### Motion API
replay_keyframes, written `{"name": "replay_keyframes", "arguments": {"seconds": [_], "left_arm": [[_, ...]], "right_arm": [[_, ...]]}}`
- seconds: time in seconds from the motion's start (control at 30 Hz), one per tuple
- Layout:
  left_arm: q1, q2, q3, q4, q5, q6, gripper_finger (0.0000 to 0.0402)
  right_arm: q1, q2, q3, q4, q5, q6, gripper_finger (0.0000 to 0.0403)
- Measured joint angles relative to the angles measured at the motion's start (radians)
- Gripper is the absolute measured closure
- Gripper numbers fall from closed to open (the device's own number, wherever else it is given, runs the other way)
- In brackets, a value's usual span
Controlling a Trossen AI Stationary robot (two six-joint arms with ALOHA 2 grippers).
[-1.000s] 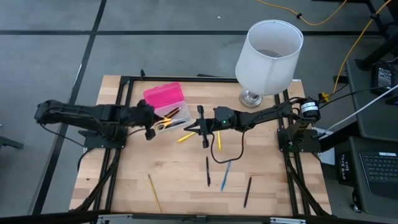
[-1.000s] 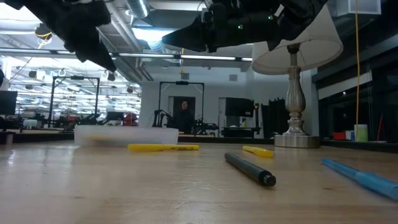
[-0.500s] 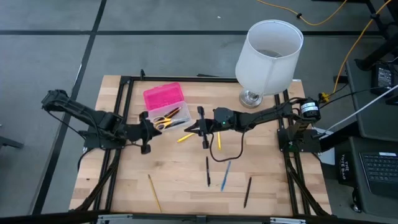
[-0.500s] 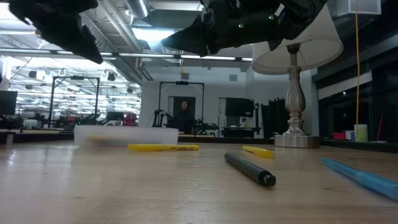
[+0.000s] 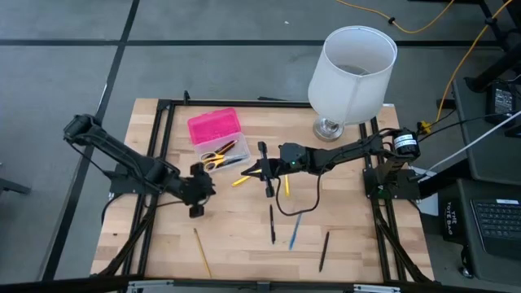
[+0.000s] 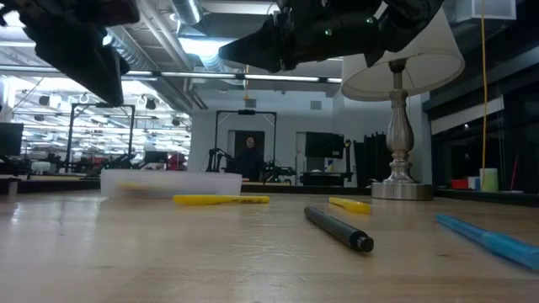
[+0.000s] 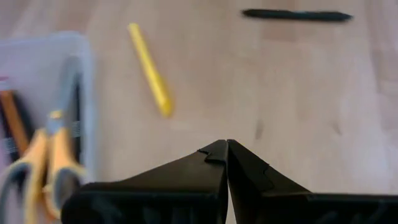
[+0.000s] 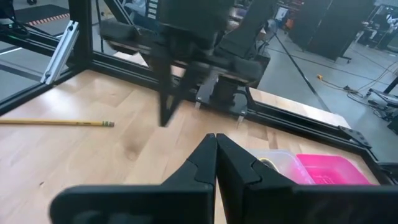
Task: Pick & place school supplies into a supply box
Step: Put the yellow pencil into the pink supply box
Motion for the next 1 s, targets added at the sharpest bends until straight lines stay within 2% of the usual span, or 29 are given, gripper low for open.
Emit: {"name": "replay_keyframes", "arguments": {"seconds": [0.13, 0.23, 0.33, 0.43, 0.53, 0.73, 0.87, 1.0], "left_arm": [[-0.023, 0.094, 0.087, -0.006, 0.037, 0.114, 0.0398], [-0.041, 0.146, 0.145, -0.025, 0.12, 0.201, 0.0398], [-0.057, 0.175, 0.171, -0.026, 0.202, 0.276, 0.0398], [-0.069, 0.192, 0.172, -0.029, 0.228, 0.335, 0.0398], [-0.072, 0.209, 0.172, -0.006, 0.226, 0.367, 0.0398], [-0.074, 0.255, 0.172, 0.147, 0.164, 0.394, 0.0397], [-0.093, 0.277, 0.175, 0.147, 0.185, 0.435, 0.0397], [-0.113, 0.279, 0.182, 0.129, 0.185, 0.391, 0.0397]], "right_arm": [[0.0, 0.0, 0.0, -0.019, -0.003, -0.001, 0.0392], [0.0, 0.0, 0.0, -0.04, -0.003, 0.001, 0.0392], [0.002, 0.0, 0.0, -0.042, -0.003, 0.003, 0.0392], [0.003, 0.0, 0.0, -0.045, -0.003, 0.001, 0.0392], [0.003, 0.0, 0.0, -0.057, -0.003, 0.001, 0.0392], [0.003, 0.0, 0.0, -0.082, -0.003, 0.0, 0.0392], [0.003, 0.0, 0.0, -0.078, -0.002, 0.0, 0.0392], [0.003, 0.0, 0.0, -0.077, -0.002, 0.0, 0.0392]]}}
